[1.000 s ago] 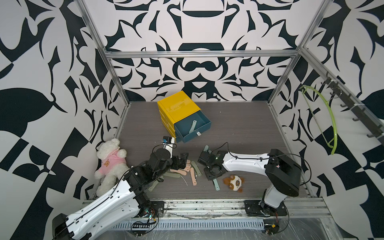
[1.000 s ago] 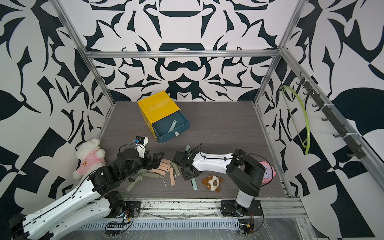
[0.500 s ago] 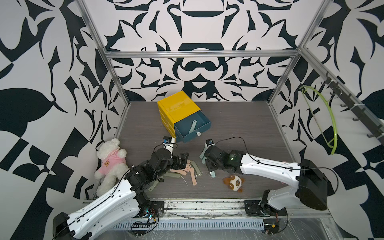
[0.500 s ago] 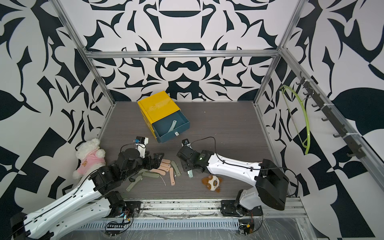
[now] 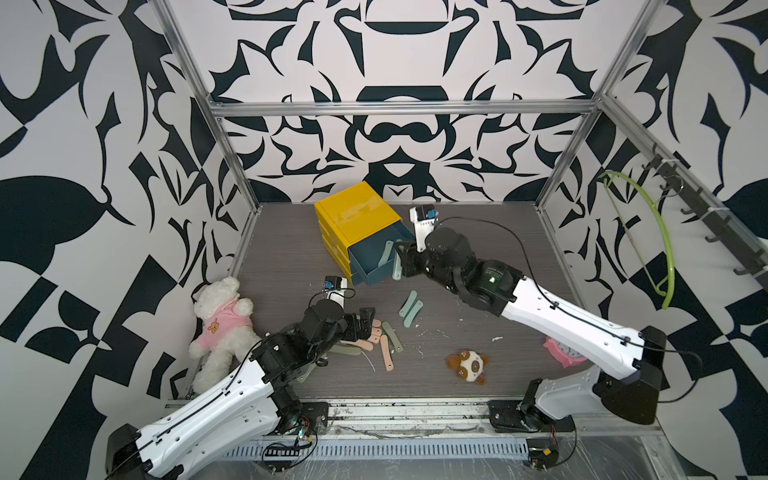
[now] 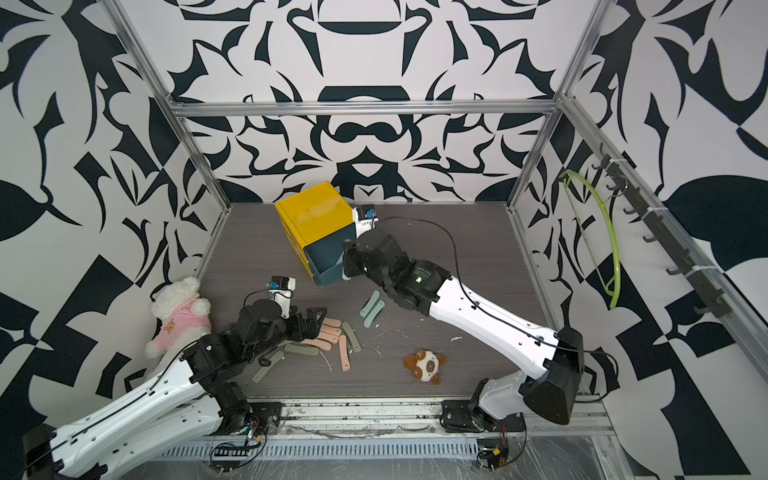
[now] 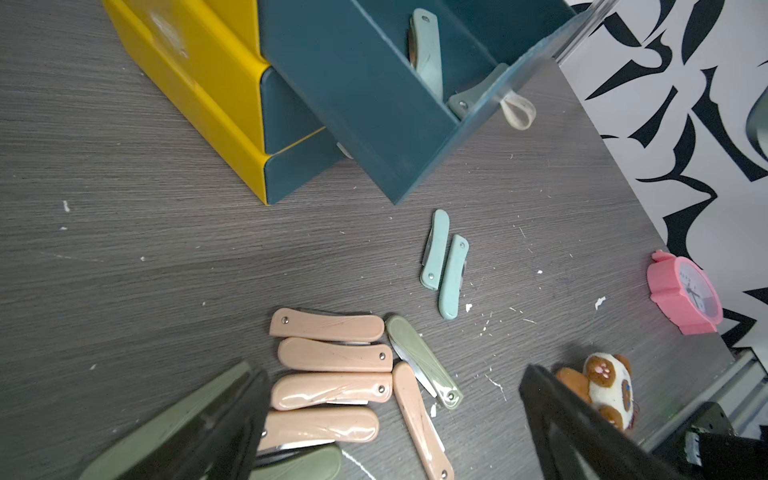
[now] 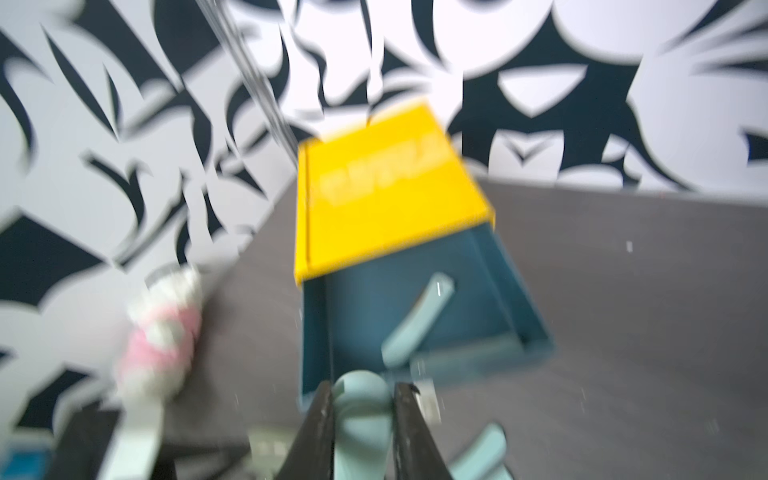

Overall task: Place the fruit knives into the drawer by color
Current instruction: Place the fruit knife in the drawer.

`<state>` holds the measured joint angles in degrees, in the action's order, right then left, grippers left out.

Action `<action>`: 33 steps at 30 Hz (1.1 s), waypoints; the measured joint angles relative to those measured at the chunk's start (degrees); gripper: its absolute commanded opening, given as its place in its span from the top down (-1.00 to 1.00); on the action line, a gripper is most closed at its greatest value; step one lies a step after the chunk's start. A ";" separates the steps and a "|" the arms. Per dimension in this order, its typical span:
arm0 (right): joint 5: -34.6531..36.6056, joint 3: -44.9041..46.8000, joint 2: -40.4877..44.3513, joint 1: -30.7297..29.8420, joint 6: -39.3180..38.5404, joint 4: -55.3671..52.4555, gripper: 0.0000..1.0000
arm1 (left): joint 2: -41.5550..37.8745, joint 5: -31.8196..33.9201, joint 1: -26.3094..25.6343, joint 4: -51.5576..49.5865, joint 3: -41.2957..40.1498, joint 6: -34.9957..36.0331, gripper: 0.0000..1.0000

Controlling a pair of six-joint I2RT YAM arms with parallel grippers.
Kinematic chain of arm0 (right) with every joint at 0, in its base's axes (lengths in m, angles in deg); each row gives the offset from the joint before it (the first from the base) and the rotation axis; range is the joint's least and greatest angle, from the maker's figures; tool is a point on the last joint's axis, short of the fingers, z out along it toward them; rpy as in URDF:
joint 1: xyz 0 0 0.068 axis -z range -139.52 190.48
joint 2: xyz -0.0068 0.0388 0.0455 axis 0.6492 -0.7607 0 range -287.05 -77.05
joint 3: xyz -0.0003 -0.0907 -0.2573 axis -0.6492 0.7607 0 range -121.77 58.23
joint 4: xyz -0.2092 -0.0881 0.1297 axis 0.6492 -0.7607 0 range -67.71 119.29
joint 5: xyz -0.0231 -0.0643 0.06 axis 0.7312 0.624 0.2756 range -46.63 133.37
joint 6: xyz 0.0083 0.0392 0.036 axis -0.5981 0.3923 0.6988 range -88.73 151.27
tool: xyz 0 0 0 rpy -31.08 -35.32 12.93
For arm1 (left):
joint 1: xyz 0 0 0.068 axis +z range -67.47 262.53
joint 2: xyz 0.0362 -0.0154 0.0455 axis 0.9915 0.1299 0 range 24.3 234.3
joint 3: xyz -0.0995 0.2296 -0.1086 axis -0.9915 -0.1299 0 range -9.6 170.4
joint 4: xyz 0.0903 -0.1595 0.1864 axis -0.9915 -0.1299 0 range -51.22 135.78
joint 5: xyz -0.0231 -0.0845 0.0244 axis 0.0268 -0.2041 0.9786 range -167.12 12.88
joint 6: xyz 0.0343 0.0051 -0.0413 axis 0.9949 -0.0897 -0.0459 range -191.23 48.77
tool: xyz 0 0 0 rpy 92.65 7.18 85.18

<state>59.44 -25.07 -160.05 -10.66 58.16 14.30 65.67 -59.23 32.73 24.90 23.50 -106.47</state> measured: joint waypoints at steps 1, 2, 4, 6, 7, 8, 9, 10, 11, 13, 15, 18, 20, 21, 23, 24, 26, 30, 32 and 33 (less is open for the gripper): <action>-0.31 -1.79 -1.55 1.03 -0.04 1.03 0.69 | 0.00 -0.02 0.00 0.00 0.00 -0.13 -0.98; -0.72 -3.43 -3.34 2.08 -0.04 2.10 0.69 | -0.02 -0.02 0.00 0.00 0.00 -0.22 -0.98; -1.38 -5.73 -6.88 3.82 0.09 3.65 0.69 | -0.13 -0.04 0.00 -0.09 0.00 -0.46 -0.98; -2.34 -7.54 -10.71 5.46 0.42 4.17 0.69 | -0.33 -0.07 0.00 -0.44 0.00 -0.70 -0.98; -2.62 -8.09 -12.26 5.99 0.63 4.22 0.69 | -0.46 -0.07 0.00 -0.68 0.00 -0.79 -0.99; -3.45 -8.57 -14.01 6.67 1.11 4.11 0.69 | -0.66 -0.07 0.00 -0.94 0.00 -0.83 -0.98; -4.07 -8.70 -15.43 7.23 1.49 4.09 0.69 | -0.85 -0.07 0.00 -1.20 0.00 -0.85 -0.98; -4.70 -8.70 -16.52 7.67 1.84 3.91 0.68 | -1.03 -0.07 0.00 -1.31 0.00 -0.92 -0.98; -5.22 -8.70 -17.42 7.96 2.25 3.56 0.66 | -1.20 -0.07 0.00 -1.33 0.00 -0.96 -0.98; -6.05 -8.57 -18.49 8.22 2.99 3.10 0.56 | -1.55 -0.07 0.00 -1.33 0.00 -0.98 -0.98; -6.86 -8.22 -18.56 8.22 3.54 2.84 0.43 | -1.73 -0.07 0.00 -1.33 0.00 -0.98 -0.98; -7.54 -7.91 -17.84 8.17 4.31 2.84 0.19 | -1.79 -0.07 0.00 -1.33 0.00 -0.96 -0.98; -7.96 -7.69 -16.94 8.17 4.79 2.84 0.11 | -1.79 -0.07 0.00 -1.36 0.00 -0.94 -0.98; -8.09 -7.63 -16.59 8.17 5.01 2.84 0.09 | -1.79 -0.07 0.00 -1.36 0.00 -0.92 -0.98; -8.31 -7.63 -15.87 8.17 5.29 2.84 0.05 | -1.81 -0.07 0.00 -1.36 0.00 -0.92 -0.99; -8.37 -7.63 -15.56 8.17 5.38 2.82 0.05 | -1.86 -0.07 0.00 -1.36 0.00 -0.90 -0.99; -8.48 -7.63 -15.06 8.17 5.40 2.75 0.03 | -1.97 -0.09 0.00 -1.36 0.00 -0.79 -0.99; -9.49 -7.63 -14.10 8.17 5.46 1.60 0.01 | -2.03 -0.11 0.00 -1.51 0.28 -0.33 -0.98; -10.40 -7.52 -13.20 8.17 5.49 0.76 0.00 | -2.01 -0.22 0.00 -1.53 0.68 0.00 -0.98; -11.02 -7.19 -12.39 8.17 5.53 0.39 0.00 | -1.97 -0.35 0.00 -1.53 0.87 0.20 -0.98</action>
<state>48.43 -32.27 -172.45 -2.48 63.69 14.70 63.70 -59.58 32.73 23.37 24.38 -106.27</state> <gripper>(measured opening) 0.499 0.992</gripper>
